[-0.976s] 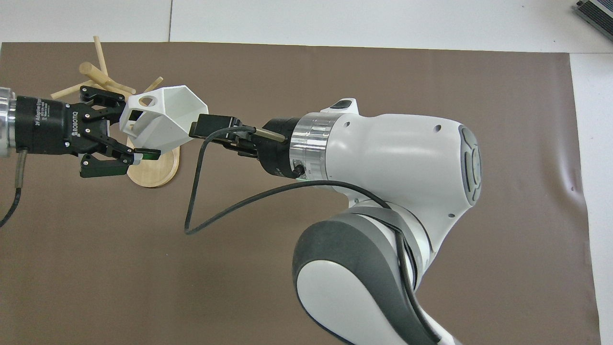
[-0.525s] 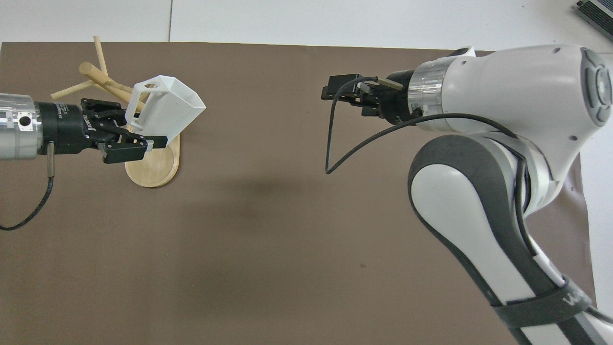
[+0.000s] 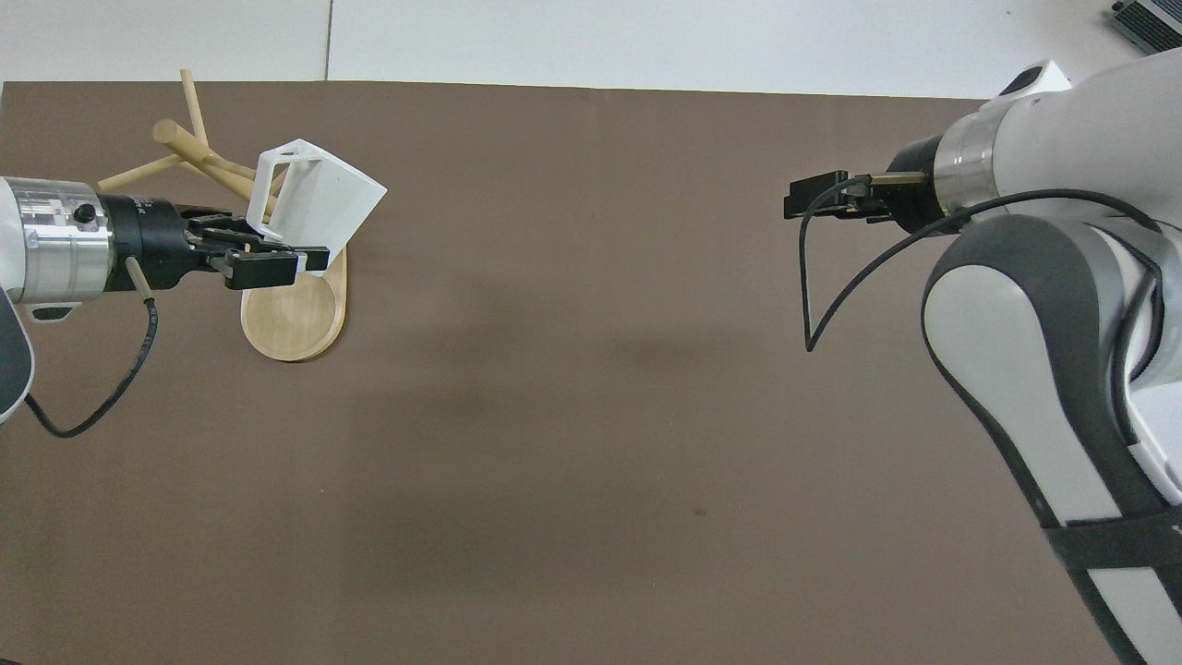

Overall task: Hang cup on rack
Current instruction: 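Open the right gripper and withdraw it while the left gripper holds the cup, then lower the white cup onto a rack peg while the right gripper retreats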

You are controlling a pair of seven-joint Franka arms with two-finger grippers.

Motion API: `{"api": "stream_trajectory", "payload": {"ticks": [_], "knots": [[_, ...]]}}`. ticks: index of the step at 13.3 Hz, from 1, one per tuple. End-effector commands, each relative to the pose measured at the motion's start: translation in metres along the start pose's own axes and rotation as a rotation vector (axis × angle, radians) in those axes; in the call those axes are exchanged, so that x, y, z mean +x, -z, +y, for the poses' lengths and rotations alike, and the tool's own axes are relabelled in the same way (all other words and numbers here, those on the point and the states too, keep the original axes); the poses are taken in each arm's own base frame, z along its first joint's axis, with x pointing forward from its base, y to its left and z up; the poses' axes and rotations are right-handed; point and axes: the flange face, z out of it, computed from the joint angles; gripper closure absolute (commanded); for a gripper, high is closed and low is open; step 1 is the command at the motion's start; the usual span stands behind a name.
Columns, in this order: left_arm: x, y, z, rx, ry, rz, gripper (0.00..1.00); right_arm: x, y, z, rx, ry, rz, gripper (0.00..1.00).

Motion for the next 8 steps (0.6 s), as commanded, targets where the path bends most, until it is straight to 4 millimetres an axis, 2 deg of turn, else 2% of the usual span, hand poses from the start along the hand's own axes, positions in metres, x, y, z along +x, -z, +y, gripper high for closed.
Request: {"api": "stream_trajectory", "payload": {"ticks": [1, 8], "knots": [[0.001, -0.007, 0.005, -0.049, 0.081, 0.001, 1.00, -0.012, 0.003, 0.024, -0.102, 0.030, -0.035, 0.00], [0.002, -0.014, 0.018, -0.087, 0.162, 0.001, 1.00, -0.015, 0.015, 0.093, -0.220, -0.040, -0.058, 0.00]]}}
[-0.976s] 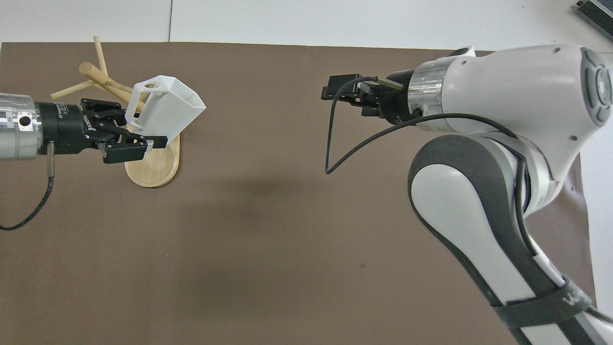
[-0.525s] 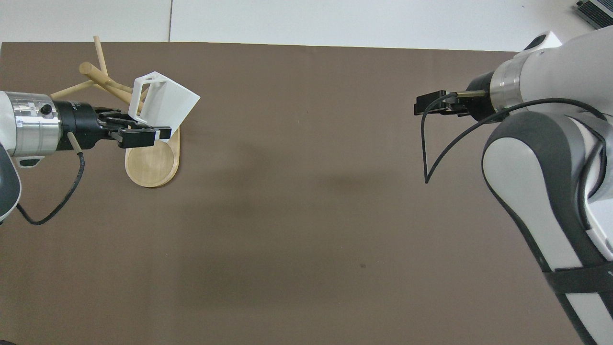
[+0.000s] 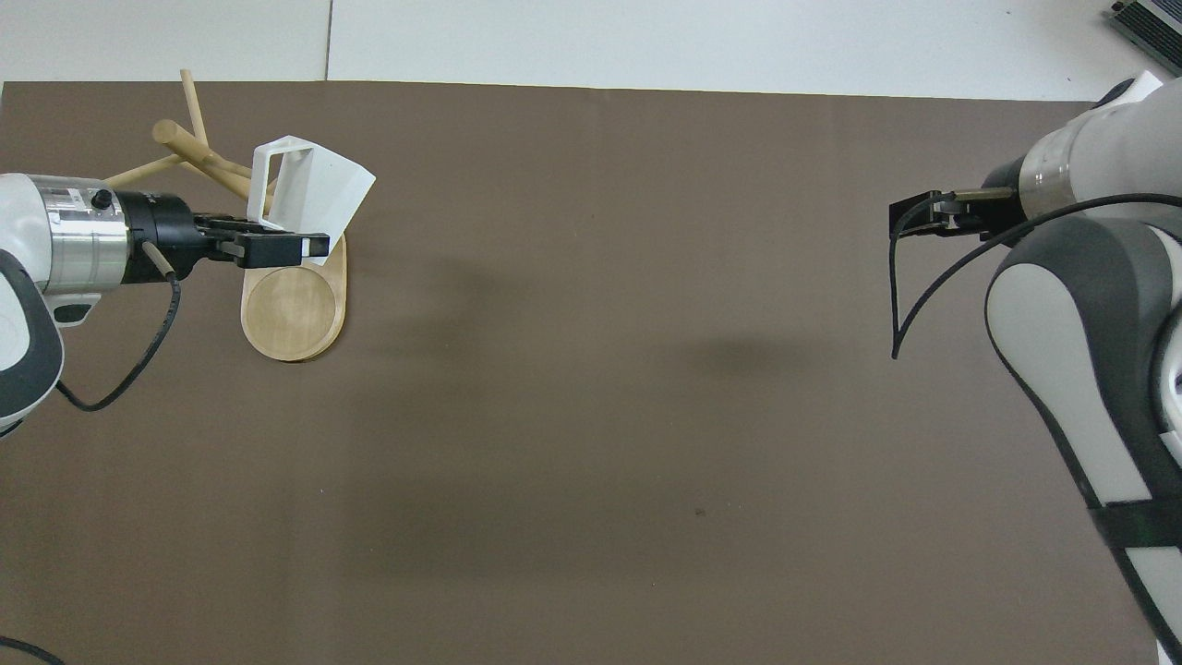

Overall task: Hang cup on rack
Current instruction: 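Lower the white cup onto a rack peg while the right gripper retreats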

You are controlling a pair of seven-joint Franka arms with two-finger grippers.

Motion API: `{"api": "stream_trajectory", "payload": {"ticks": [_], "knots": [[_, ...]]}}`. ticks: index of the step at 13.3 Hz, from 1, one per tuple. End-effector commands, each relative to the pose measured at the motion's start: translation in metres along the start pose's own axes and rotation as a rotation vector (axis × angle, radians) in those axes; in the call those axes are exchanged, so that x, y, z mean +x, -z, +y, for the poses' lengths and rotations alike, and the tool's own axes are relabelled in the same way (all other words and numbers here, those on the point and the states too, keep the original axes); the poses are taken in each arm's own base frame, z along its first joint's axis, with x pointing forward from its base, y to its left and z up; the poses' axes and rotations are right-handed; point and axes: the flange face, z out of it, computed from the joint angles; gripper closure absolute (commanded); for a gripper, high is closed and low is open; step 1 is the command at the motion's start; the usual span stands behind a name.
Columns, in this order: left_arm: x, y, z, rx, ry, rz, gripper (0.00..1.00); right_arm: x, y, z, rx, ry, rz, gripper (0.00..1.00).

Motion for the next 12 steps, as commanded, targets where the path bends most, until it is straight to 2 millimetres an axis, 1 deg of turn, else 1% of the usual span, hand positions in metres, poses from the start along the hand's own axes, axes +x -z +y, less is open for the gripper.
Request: {"api": "stream_trajectory", "payload": {"ticks": [1, 3, 4, 6, 10, 11, 12], "knots": [[0.001, -0.001, 0.006, -0.048, 0.041, -0.006, 1.00, -0.008, 0.002, 0.026, -0.024, -0.016, -0.006, 0.00], [0.000, -0.005, 0.007, -0.070, 0.061, -0.002, 1.00, -0.006, 0.004, 0.040, -0.030, -0.040, 0.003, 0.00], [-0.001, -0.007, 0.008, -0.074, 0.069, -0.005, 1.00, -0.006, 0.004, 0.042, -0.031, -0.043, 0.002, 0.00], [0.000, -0.010, 0.014, -0.074, 0.083, 0.004, 1.00, -0.009, 0.010, 0.044, -0.031, -0.046, 0.002, 0.00], [0.001, -0.006, 0.022, -0.078, 0.119, -0.003, 1.00, -0.015, 0.018, 0.046, -0.031, -0.052, -0.041, 0.00], [0.003, -0.009, 0.028, -0.076, 0.148, 0.005, 1.00, -0.017, 0.022, 0.049, -0.032, -0.058, -0.053, 0.00], [0.002, -0.008, 0.031, -0.080, 0.178, -0.002, 1.00, -0.018, 0.026, 0.055, -0.035, -0.068, -0.069, 0.00]]}}
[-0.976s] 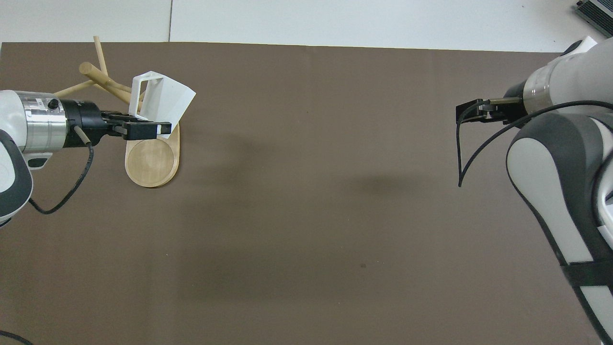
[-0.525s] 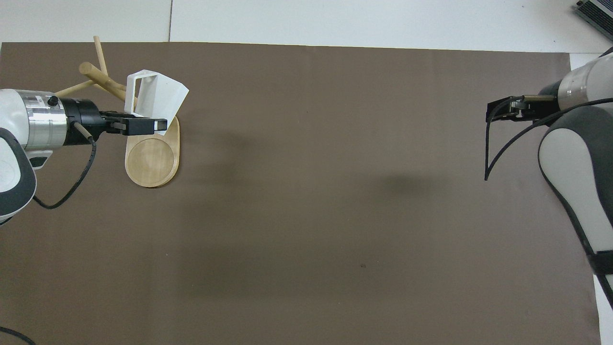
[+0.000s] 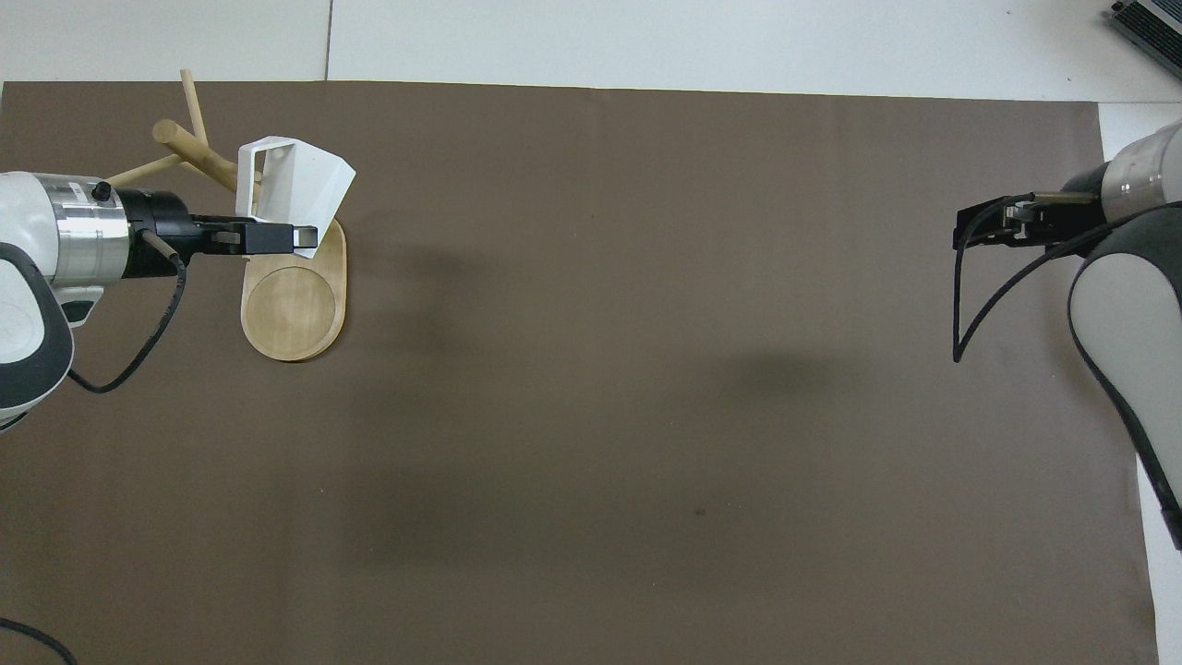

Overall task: Hang cup on rack
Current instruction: 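Lower the white cup onto a rack peg while the right gripper retreats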

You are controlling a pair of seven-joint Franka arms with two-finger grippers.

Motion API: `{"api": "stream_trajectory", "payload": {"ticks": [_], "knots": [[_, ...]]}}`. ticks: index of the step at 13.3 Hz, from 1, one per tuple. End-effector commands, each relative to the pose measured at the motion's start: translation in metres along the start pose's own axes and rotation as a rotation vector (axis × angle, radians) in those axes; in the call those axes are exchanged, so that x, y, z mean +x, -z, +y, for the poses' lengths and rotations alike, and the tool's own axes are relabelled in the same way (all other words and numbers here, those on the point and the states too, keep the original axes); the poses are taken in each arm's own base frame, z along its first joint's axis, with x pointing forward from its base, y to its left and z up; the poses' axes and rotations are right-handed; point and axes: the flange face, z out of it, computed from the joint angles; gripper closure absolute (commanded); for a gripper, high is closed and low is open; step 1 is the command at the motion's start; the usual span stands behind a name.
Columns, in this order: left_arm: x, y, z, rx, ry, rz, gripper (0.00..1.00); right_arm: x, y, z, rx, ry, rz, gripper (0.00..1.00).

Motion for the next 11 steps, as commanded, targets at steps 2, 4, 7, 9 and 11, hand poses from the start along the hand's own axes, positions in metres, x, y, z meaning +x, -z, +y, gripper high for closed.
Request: {"api": "stream_trajectory", "payload": {"ticks": [2, 4, 7, 9, 11], "knots": [[0.000, 0.000, 0.010, -0.027, 0.058, -0.008, 1.00, -0.012, 0.023, 0.015, -0.013, -0.003, -0.043, 0.00], [0.001, 0.004, 0.019, -0.034, 0.069, -0.014, 1.00, -0.020, 0.041, 0.018, -0.012, -0.009, -0.057, 0.00], [0.001, 0.006, 0.023, -0.037, 0.076, -0.022, 1.00, -0.031, 0.060, 0.020, -0.002, -0.017, -0.081, 0.00], [0.002, 0.008, 0.028, -0.041, 0.084, -0.027, 1.00, -0.036, 0.060, 0.022, 0.001, -0.020, -0.116, 0.00], [0.002, 0.010, 0.031, -0.046, 0.090, -0.035, 1.00, -0.039, 0.070, 0.024, 0.000, -0.024, -0.133, 0.00]]}}
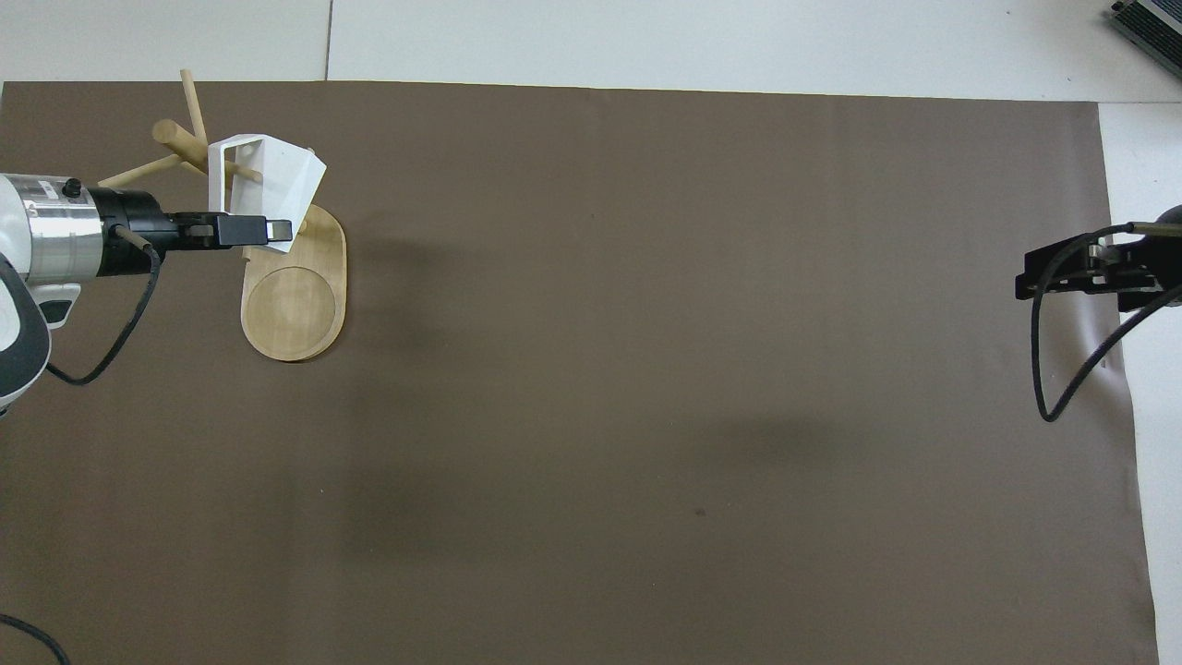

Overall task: Hang cup on rack
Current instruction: 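Lower the white cup onto a rack peg while the right gripper retreats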

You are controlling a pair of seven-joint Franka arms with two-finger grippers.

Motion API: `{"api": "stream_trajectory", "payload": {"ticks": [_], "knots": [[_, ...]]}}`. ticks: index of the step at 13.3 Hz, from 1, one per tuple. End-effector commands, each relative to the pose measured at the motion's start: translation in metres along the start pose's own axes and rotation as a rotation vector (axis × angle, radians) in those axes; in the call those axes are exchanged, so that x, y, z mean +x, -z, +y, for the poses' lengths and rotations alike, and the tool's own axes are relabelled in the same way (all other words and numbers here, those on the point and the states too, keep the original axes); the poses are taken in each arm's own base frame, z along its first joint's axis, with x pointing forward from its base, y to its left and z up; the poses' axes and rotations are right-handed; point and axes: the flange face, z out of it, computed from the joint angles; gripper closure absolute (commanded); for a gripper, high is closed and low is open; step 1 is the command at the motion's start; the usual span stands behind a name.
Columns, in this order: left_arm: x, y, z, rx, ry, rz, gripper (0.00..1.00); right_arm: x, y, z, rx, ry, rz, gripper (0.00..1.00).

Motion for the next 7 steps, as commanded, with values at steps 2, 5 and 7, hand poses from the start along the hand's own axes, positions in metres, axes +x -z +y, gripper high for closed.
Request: {"api": "stream_trajectory", "payload": {"ticks": [2, 5, 7], "knots": [[0.0034, -0.0007, 0.0053, -0.030, 0.036, -0.009, 1.00, -0.0063, 0.0096, 0.0068, 0.003, 0.001, -0.045, 0.00], [0.0036, -0.0011, 0.0062, -0.033, 0.033, -0.014, 1.00, -0.0085, 0.0102, 0.0084, -0.003, 0.005, -0.054, 0.00], [0.0076, -0.0050, 0.0087, -0.040, 0.037, -0.016, 1.00, -0.0129, 0.0170, 0.0146, 0.001, 0.002, -0.038, 0.00]]}}
